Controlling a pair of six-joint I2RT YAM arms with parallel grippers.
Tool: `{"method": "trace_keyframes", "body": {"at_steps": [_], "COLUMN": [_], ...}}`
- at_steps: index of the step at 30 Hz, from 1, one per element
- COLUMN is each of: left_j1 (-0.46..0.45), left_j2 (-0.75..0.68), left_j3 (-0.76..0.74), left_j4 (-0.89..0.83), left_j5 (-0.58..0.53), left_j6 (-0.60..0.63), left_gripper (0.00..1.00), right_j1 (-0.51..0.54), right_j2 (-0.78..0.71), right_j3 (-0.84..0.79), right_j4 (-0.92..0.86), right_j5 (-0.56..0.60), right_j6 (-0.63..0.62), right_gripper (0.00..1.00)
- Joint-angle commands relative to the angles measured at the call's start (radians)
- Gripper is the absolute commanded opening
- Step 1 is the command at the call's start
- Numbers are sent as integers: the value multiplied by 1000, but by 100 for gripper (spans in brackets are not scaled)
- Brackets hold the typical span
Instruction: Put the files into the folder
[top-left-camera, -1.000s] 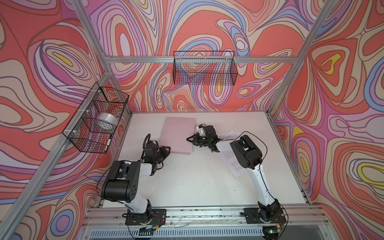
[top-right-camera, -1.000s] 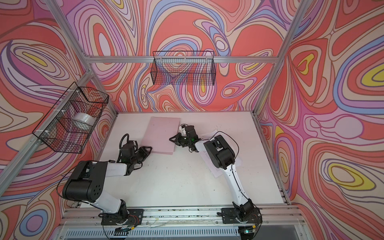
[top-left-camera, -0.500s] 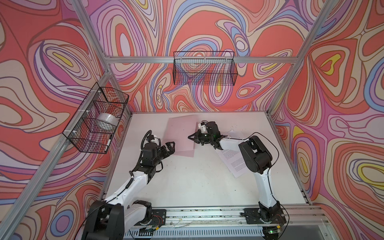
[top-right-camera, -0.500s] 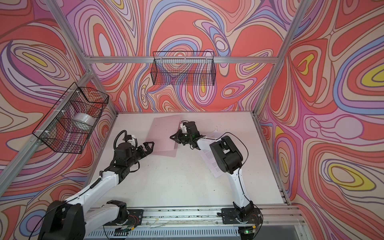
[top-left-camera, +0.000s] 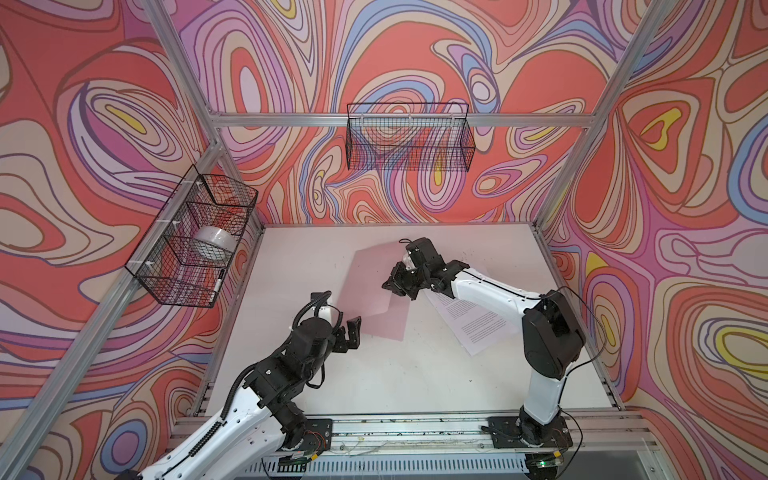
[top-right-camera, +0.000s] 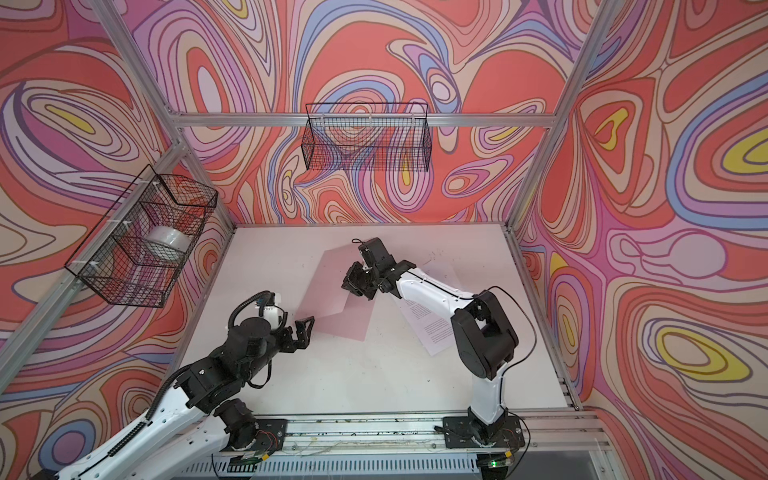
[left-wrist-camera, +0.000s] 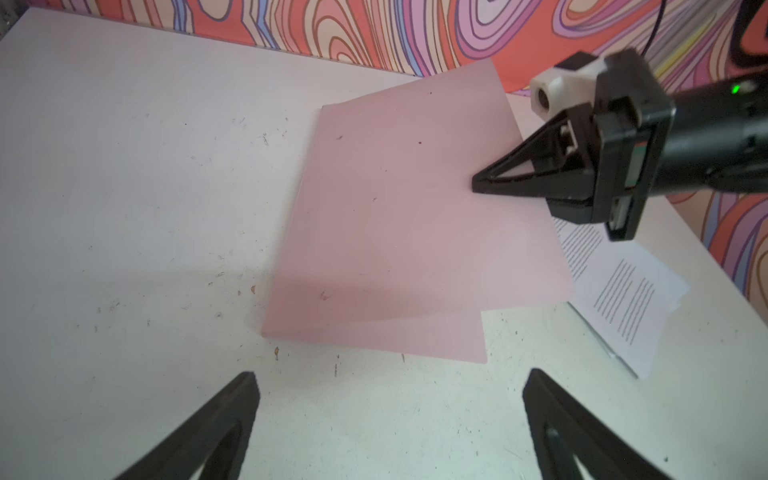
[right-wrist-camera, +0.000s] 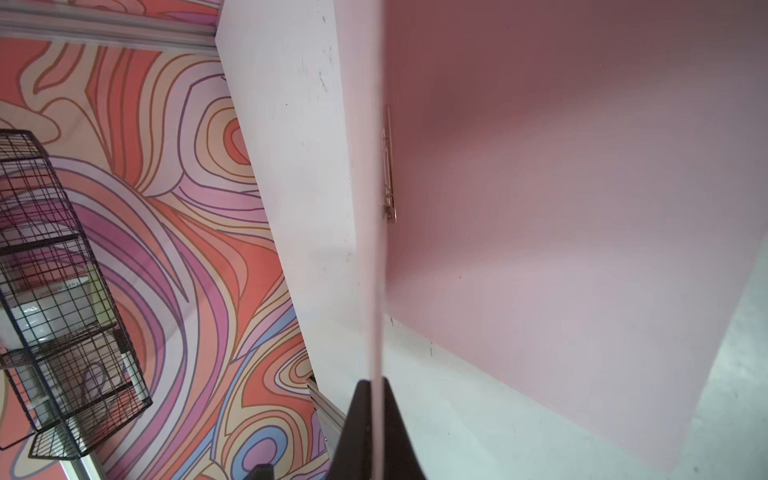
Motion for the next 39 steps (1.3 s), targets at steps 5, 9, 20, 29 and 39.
{"method": "trace_keyframes", "body": {"at_steps": [5, 9, 20, 29, 39], "left_j1": [-207, -234, -236, -236, -236], "left_j2": [175, 241, 399, 486, 423], "left_j3": [48, 49, 114, 141, 119], "left_j4": [25, 98, 226, 253, 196], "left_j5": [-199, -190, -220, -215, -246], "left_j6": [60, 64, 133, 103, 82], "left_gripper": [100, 99, 92, 53, 0], "right_j1": [22, 28, 60, 78, 78], "right_j2": [-110, -125, -114, -109, -83], "right_j3": [54, 52, 63, 59, 95], "right_j4": [-168, -166, -191, -211, -214], "right_j5": [64, 56, 20, 20, -15], "right_j6": [51, 47, -31, -56, -104], "right_gripper": [0, 0, 0, 0, 20]}}
